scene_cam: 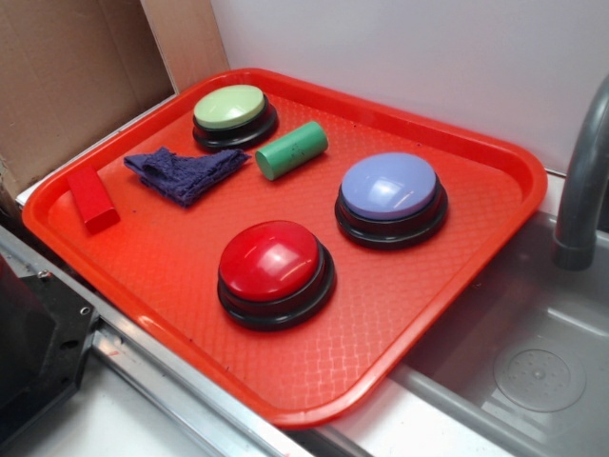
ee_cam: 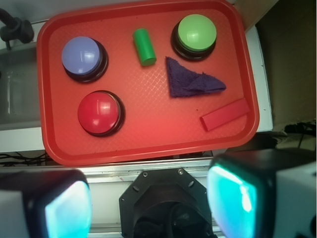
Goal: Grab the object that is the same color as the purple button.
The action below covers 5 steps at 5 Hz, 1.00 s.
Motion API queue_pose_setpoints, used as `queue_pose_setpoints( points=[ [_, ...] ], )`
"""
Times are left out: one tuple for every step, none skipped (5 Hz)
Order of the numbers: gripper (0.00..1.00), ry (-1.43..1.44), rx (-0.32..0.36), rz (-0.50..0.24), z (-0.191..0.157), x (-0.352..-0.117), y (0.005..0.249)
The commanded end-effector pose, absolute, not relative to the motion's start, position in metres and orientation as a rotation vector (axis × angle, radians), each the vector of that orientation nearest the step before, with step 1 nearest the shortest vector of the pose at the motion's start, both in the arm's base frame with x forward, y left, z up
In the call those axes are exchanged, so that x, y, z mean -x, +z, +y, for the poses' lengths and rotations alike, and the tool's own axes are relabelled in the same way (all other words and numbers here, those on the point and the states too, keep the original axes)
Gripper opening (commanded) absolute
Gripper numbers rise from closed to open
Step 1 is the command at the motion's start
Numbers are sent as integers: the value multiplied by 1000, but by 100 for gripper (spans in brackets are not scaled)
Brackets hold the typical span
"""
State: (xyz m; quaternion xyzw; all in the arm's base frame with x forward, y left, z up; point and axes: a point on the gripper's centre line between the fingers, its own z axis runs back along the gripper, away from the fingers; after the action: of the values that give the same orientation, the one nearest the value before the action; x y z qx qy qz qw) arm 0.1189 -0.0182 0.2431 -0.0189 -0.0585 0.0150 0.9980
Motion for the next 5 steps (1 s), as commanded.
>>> queue_pose_setpoints(
  points=[
    [100,30,38,-117,-18,-119,243],
    [100,166,74,-143,-12,-129,232],
    [100,326,77,-152,-3,-146,212],
    [100,463,77,-152,11,-166,186],
    [100,612,32,-195,32,-188,153]
  ],
)
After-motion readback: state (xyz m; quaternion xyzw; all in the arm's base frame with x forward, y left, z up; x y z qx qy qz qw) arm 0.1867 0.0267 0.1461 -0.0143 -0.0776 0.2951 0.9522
